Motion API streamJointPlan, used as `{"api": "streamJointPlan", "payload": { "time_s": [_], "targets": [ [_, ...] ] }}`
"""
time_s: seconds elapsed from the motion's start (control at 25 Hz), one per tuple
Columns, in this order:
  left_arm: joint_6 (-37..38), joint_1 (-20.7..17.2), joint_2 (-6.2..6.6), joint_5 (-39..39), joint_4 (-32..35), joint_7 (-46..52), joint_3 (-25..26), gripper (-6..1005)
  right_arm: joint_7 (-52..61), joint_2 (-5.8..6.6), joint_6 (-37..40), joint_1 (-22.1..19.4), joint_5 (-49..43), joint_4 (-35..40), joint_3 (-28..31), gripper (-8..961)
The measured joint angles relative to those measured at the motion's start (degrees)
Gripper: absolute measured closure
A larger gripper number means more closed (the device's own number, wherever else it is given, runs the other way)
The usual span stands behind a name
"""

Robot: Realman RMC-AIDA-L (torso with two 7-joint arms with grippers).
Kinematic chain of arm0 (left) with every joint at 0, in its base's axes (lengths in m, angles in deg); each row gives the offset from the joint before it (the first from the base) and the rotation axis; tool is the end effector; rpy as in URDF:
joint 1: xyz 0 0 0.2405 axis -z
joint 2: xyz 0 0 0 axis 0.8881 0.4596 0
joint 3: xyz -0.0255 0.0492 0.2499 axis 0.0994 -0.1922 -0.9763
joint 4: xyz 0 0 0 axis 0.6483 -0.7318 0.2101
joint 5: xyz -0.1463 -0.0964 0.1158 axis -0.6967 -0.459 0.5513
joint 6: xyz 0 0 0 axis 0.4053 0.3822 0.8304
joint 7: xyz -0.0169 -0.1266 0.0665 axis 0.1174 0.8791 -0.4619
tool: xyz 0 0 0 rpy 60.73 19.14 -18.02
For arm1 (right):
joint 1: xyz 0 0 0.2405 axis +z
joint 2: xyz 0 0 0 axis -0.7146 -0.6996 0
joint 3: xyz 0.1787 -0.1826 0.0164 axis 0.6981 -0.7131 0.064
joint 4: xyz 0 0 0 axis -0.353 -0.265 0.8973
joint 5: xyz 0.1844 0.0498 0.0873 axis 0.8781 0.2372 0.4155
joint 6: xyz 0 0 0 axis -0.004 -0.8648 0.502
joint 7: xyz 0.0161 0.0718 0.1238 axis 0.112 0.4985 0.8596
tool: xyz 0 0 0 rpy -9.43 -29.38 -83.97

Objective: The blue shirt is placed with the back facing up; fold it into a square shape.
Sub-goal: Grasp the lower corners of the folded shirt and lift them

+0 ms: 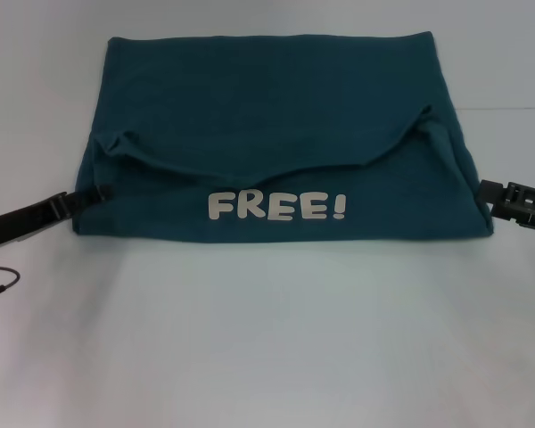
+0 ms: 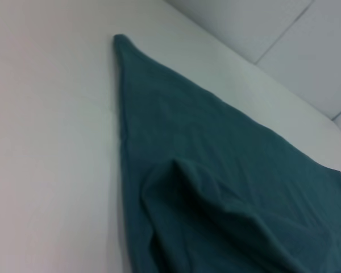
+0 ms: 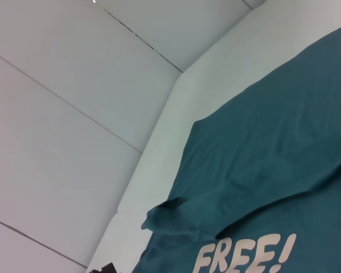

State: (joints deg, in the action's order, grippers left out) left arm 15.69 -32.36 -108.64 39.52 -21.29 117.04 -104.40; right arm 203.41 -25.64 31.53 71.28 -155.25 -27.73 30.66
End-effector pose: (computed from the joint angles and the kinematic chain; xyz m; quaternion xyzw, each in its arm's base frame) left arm -0.3354 0.3717 0.0226 -0.6940 -0.5916 -0.2568 0.3202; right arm 0.3153 0.3304 0.0644 -0.7468 0.5594 0.3319 0.1388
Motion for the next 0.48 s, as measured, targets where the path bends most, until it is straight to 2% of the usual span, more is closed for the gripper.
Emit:
{"api": "streamJointPlan", "payload": {
  "time_s": [0.48],
  "targets": [
    [-5.1, 1.0, -0.61, 0.0, -1.6, -0.3, -4.6, 83, -0.9, -0.09, -1.3, 0.1, 0.0, -1.5, 0.1, 71]
  ]
}}
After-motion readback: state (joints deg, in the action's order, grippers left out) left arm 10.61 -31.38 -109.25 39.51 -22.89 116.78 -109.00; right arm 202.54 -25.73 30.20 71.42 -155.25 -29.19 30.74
